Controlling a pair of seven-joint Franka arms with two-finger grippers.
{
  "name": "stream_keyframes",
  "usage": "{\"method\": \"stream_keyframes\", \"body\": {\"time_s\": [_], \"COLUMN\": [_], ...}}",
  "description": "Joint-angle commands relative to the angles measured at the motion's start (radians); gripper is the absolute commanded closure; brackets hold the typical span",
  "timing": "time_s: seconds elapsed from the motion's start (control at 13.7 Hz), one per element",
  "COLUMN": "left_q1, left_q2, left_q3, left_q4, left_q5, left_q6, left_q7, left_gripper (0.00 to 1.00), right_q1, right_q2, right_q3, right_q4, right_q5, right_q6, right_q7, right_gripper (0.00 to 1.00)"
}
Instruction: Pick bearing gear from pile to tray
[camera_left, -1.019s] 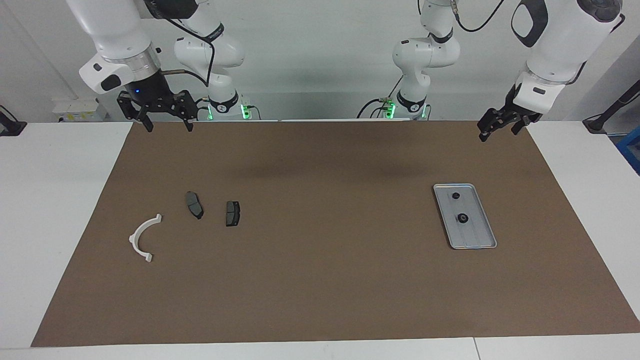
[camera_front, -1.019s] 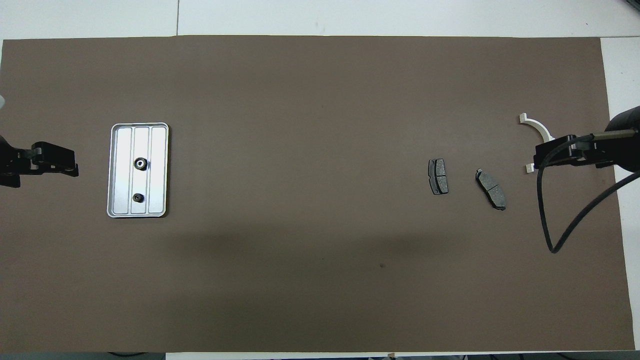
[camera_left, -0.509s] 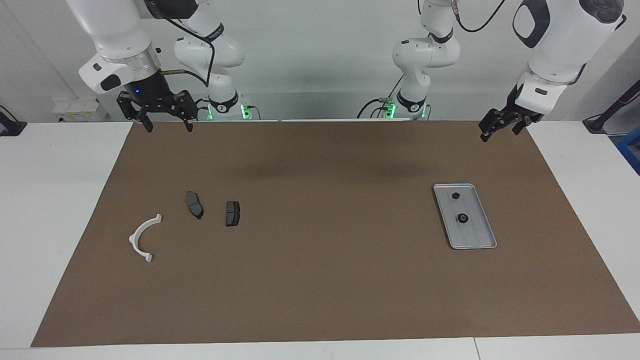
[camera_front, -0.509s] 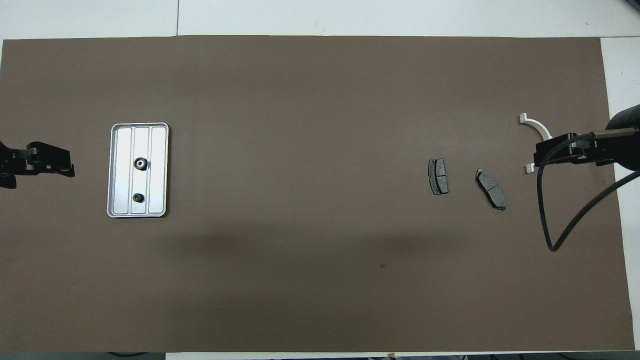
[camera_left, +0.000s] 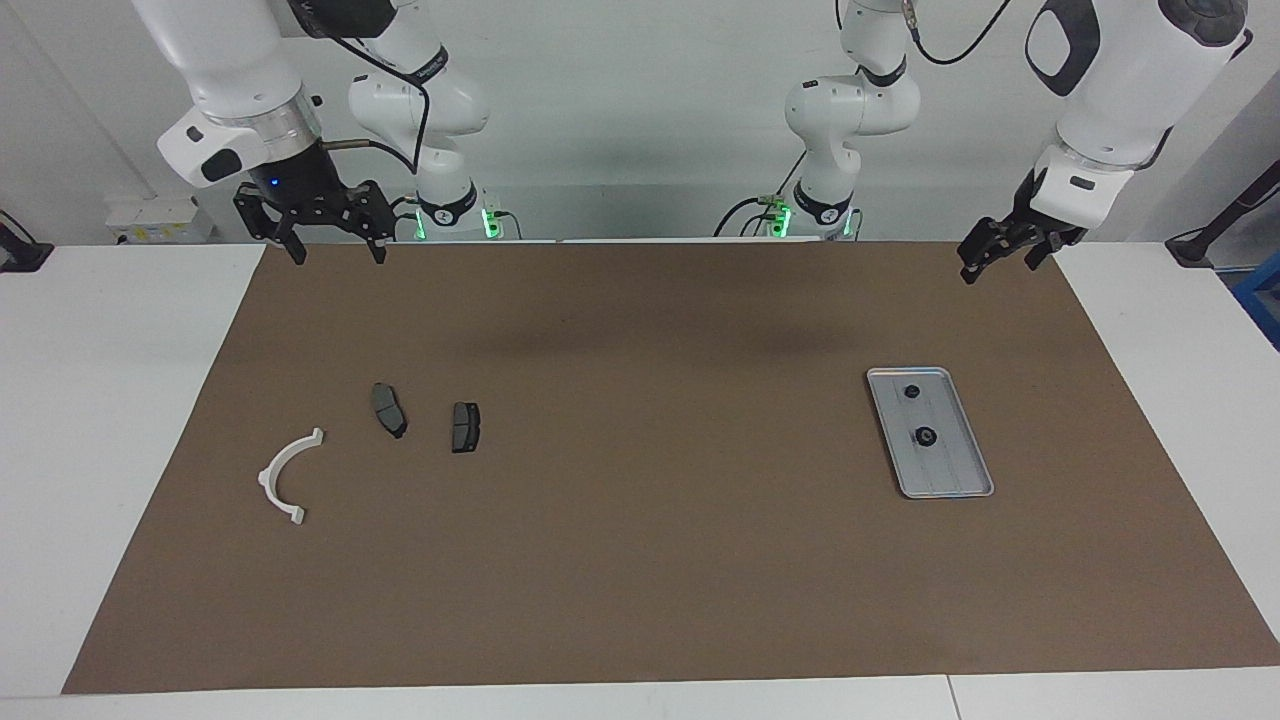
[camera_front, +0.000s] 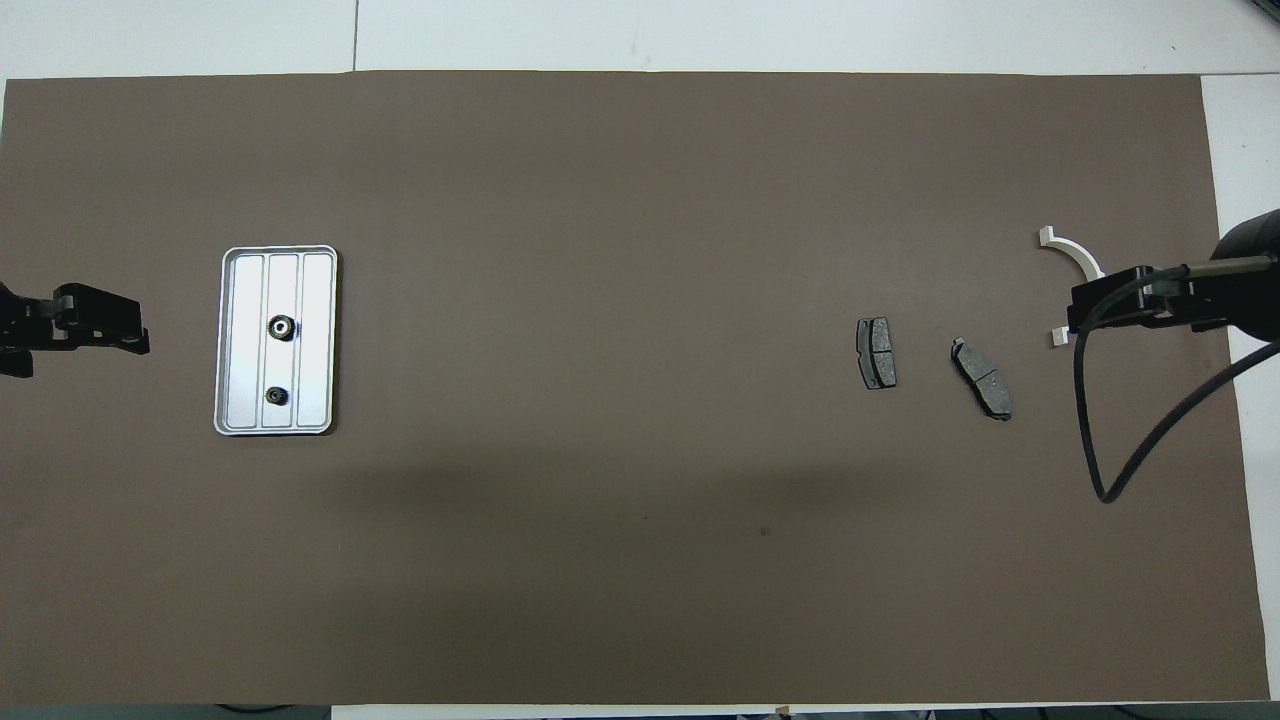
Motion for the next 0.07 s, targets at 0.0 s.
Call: {"method": "stream_keyframes", "body": {"time_s": [0.0], "left_q1": [0.007], "left_q2": [0.005], "left_q3": [-0.001], "left_q4": [0.006], "left_q5": [-0.006], "left_q6": [-0.005], "left_q7": [0.006], "left_gripper": [0.0], "right_q1": [0.0], "right_q2": [-0.022], "right_q3": [-0.001], "right_q4": [-0.028], "right_q5": [-0.015], "right_q6": [0.021], "right_q7": [0.013], "right_gripper": [0.0]}}
